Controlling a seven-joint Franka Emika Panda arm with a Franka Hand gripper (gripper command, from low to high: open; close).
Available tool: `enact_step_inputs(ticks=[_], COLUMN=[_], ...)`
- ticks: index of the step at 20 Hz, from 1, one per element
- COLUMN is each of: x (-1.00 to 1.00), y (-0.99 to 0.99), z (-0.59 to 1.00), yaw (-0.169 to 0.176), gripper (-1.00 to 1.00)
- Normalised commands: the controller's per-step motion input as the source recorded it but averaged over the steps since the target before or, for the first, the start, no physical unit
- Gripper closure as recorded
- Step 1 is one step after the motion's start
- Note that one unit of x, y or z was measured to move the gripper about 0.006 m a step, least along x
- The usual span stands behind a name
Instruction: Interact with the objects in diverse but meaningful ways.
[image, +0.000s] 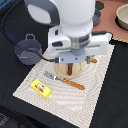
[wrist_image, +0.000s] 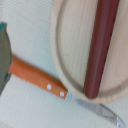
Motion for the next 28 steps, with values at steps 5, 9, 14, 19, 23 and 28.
enact_step_inputs(ticks=[5,9,14,19,23,28], x=[-0.22,-0.41,-0.45,-0.43,-0.41,-0.39], y=[-0.32,-0.57,-0.63,-0.69,-0.67,-0.59], z=[0.2,-0.02,-0.1,-0.17,-0.17,-0.22], yaw=[0.025,0.043,0.046,0.051,0.059,0.088], gripper=[-1.0,-1.0,-1.0,-1.0,-1.0,-1.0])
